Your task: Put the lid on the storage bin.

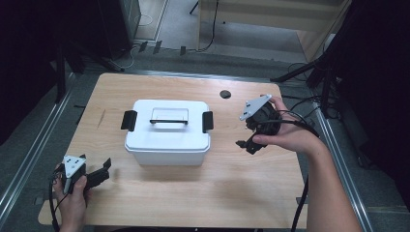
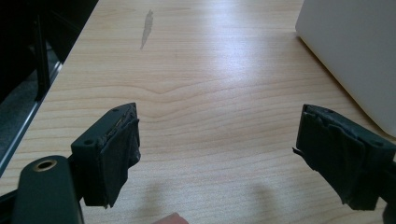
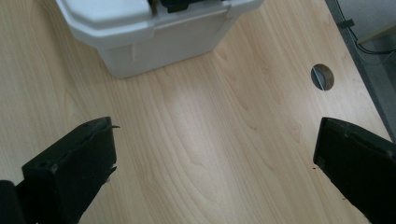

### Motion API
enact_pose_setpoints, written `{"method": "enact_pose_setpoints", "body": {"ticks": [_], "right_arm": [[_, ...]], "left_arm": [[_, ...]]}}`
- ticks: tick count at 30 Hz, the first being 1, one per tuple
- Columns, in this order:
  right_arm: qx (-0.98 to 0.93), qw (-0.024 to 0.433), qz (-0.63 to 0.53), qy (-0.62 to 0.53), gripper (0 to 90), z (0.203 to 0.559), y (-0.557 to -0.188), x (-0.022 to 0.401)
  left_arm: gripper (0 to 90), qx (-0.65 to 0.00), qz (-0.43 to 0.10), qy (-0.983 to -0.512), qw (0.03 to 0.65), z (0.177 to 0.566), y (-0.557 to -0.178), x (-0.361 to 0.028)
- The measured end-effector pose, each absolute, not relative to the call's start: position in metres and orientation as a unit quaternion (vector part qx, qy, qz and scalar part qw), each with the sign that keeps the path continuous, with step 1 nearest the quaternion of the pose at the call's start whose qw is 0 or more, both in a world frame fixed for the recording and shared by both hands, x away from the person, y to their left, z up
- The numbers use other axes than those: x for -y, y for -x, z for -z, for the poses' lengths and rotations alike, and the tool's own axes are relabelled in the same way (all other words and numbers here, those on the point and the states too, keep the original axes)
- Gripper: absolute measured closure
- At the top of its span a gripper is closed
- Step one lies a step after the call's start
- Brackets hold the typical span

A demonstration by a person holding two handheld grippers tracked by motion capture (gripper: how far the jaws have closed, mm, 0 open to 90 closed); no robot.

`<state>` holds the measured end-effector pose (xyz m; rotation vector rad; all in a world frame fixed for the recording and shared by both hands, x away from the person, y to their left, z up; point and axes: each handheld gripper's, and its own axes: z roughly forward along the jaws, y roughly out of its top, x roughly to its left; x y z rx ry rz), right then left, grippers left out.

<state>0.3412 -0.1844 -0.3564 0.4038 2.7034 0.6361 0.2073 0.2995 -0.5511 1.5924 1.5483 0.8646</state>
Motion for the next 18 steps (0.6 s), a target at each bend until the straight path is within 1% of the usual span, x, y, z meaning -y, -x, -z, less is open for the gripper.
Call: {"method": "enact_pose_setpoints", "body": {"ticks": [8, 18], "right_arm": [[-0.947, 0.162, -0.228, -0.156, 0.0, 0.374, -0.337, 0.198], [-0.942, 0.157, -0.232, -0.186, 0.0, 0.404, -0.332, 0.222]], "left_arm": [[14.4, -0.604, -0.338, -0.619, 0.371, 0.551, -0.207, -0.299], [14.3, -0.602, -0.338, -0.622, 0.369, 0.551, -0.207, -0.298]]}}
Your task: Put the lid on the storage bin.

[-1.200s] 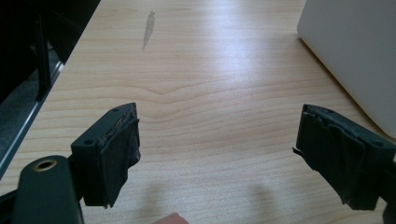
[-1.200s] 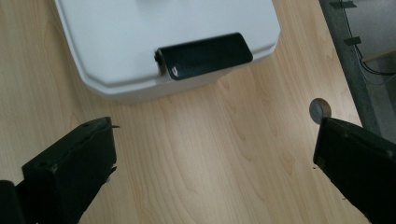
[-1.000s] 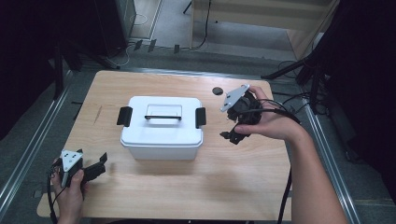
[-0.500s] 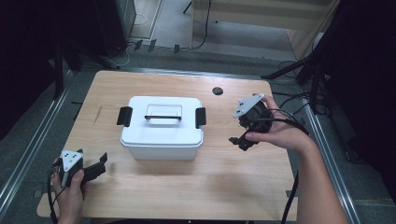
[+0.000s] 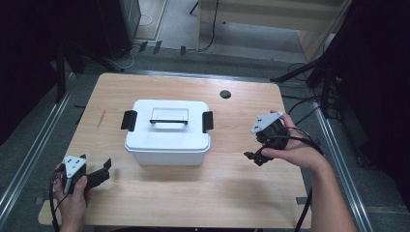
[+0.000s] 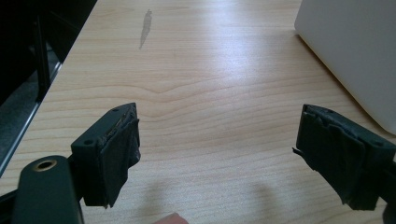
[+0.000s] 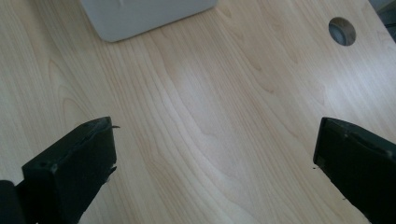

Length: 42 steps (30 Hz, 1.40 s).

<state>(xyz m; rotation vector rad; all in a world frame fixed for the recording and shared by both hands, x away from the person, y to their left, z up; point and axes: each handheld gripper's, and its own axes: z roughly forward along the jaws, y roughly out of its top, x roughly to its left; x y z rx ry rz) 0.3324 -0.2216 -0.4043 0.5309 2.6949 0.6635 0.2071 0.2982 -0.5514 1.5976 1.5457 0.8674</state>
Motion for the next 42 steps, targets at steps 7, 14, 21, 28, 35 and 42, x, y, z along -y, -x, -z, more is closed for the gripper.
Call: {"method": "enact_pose_setpoints", "body": {"ticks": [7, 14, 21, 28, 35, 42], "right_arm": [[-0.933, 0.162, -0.246, -0.207, 0.0, 0.423, -0.326, 0.235], [-0.926, 0.164, -0.256, -0.223, 0.0, 0.441, -0.319, 0.244], [-0.918, 0.167, -0.264, -0.244, 0.0, 0.458, -0.311, 0.256], [-0.913, 0.165, -0.272, -0.256, 0.0, 0.475, -0.305, 0.268], [-0.904, 0.174, -0.281, -0.27, 0.0, 0.488, -0.295, 0.281], [-0.887, 0.191, -0.301, -0.294, 0.0, 0.503, -0.286, 0.3]], "left_arm": [[14.3, -0.603, -0.336, -0.622, 0.37, 0.551, -0.207, -0.299], [14.3, -0.603, -0.334, -0.623, 0.37, 0.551, -0.207, -0.3], [14.3, -0.604, -0.333, -0.622, 0.371, 0.551, -0.207, -0.3], [14.4, -0.601, -0.335, -0.624, 0.369, 0.551, -0.207, -0.299], [14.3, -0.598, -0.341, -0.623, 0.372, 0.551, -0.206, -0.298], [14.3, -0.594, -0.346, -0.624, 0.371, 0.551, -0.205, -0.297]]}}
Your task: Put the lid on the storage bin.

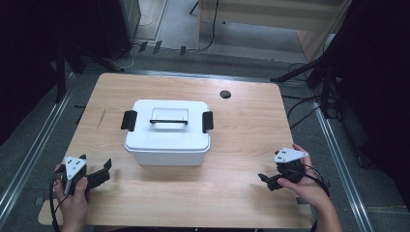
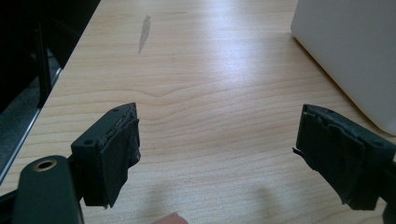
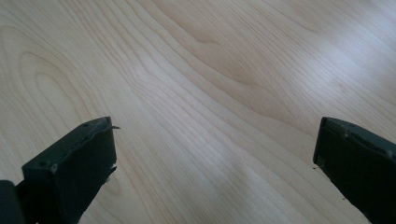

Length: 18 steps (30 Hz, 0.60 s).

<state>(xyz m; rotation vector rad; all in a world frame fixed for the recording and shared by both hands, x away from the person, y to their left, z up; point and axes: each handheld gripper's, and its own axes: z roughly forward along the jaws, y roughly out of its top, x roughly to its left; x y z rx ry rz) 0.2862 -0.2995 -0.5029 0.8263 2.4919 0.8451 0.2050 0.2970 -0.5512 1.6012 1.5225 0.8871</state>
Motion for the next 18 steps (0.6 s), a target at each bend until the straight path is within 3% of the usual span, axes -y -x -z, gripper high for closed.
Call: {"method": "enact_pose_setpoints", "body": {"ticks": [18], "right_arm": [[-0.843, 0.207, -0.351, -0.35, 0.0, 0.538, -0.257, 0.33]], "left_arm": [[14.3, -0.586, -0.353, -0.626, 0.375, 0.551, -0.202, -0.296]]}}
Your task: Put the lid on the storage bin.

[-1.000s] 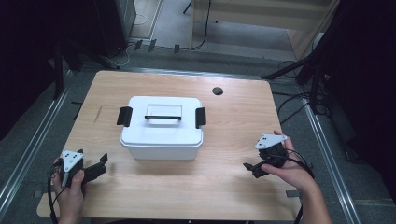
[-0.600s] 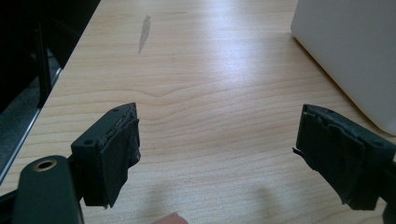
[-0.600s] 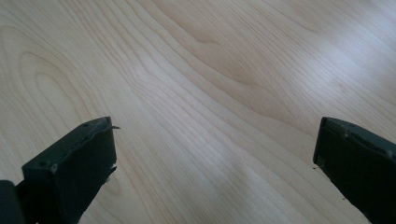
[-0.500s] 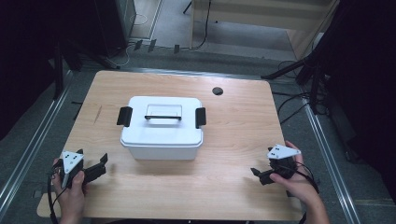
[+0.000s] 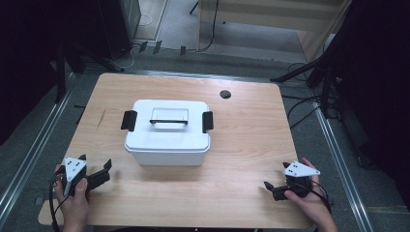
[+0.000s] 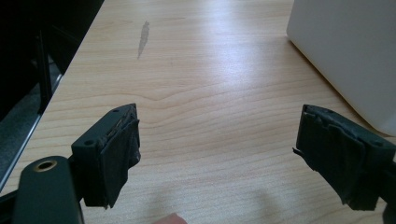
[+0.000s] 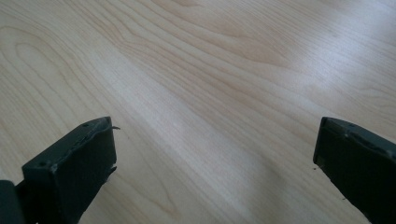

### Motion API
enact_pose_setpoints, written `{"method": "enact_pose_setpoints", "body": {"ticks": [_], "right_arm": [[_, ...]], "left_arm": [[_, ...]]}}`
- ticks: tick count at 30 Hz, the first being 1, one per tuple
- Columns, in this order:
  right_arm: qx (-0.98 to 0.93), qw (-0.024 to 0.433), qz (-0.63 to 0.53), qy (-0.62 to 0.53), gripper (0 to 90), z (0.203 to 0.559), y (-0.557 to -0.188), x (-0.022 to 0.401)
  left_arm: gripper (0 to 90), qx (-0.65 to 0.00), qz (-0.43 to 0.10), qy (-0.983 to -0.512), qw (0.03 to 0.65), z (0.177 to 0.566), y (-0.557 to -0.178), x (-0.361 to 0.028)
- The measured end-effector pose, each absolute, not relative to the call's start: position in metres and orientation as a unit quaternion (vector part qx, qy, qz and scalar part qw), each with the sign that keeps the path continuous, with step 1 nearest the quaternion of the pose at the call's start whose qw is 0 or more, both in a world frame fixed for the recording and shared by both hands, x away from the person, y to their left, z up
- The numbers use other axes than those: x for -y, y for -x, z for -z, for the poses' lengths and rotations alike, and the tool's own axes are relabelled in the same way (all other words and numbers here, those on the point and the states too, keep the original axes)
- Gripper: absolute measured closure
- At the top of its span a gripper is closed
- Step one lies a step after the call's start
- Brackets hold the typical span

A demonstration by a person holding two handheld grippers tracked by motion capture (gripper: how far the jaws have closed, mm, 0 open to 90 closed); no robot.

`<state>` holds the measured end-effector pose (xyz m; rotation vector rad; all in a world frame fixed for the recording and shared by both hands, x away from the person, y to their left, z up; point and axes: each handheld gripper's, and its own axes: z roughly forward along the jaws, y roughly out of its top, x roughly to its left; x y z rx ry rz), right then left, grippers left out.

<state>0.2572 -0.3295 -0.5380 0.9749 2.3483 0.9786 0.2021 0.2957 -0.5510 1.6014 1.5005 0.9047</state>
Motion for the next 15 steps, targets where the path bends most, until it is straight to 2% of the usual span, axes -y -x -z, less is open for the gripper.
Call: {"method": "enact_pose_setpoints", "body": {"ticks": [5, 15], "right_arm": [[-0.821, 0.222, -0.373, -0.371, 0.0, 0.544, -0.248, 0.34], [-0.794, 0.214, -0.411, -0.394, 0.0, 0.545, -0.246, 0.349]], "left_arm": [[14.3, -0.582, -0.353, -0.629, 0.374, 0.551, -0.202, -0.295], [14.0, -0.587, -0.361, -0.631, 0.356, 0.551, -0.204, -0.292]]}}
